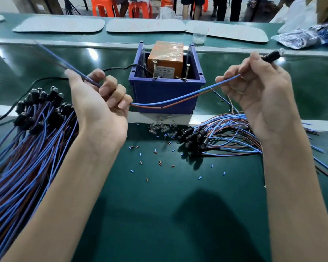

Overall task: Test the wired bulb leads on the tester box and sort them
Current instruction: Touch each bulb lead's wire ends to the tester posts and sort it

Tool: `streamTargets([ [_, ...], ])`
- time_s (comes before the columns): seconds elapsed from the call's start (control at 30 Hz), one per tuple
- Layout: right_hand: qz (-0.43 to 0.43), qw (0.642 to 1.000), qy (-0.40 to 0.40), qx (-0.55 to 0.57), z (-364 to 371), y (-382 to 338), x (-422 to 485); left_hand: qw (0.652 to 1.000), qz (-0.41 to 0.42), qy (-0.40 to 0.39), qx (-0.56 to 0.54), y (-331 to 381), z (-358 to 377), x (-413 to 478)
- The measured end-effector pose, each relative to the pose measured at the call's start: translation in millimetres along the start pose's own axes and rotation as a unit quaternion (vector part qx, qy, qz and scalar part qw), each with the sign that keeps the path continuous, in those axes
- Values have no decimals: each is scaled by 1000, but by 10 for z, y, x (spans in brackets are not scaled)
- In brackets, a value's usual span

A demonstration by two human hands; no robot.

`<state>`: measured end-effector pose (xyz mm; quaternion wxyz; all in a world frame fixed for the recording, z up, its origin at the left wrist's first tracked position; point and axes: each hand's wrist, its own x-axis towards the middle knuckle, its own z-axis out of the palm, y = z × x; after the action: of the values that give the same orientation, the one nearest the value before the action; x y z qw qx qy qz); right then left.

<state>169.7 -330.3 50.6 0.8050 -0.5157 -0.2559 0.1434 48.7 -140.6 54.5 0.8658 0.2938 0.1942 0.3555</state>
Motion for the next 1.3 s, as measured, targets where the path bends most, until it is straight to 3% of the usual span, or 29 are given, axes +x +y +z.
streamTargets([
  [0.13, 17, 998, 32, 44, 65, 11, 12, 987, 3, -77, 141, -1, 30, -20],
  [0.27, 37, 994, 60, 81, 163, 30, 32, 929, -34, -169, 329, -103, 56, -56],
  [0.37, 45, 997, 65, 2, 225, 59, 13, 891, -41, -212, 400, -224, 56, -100],
  [0.63, 84, 990, 87, -74, 304, 142, -15, 833, -9, -261, 488, -321, 5, -135],
  [1.3, 106, 982, 57, -145, 213, 105, 8, 788, 10, -264, 557, -274, 1, -111],
])
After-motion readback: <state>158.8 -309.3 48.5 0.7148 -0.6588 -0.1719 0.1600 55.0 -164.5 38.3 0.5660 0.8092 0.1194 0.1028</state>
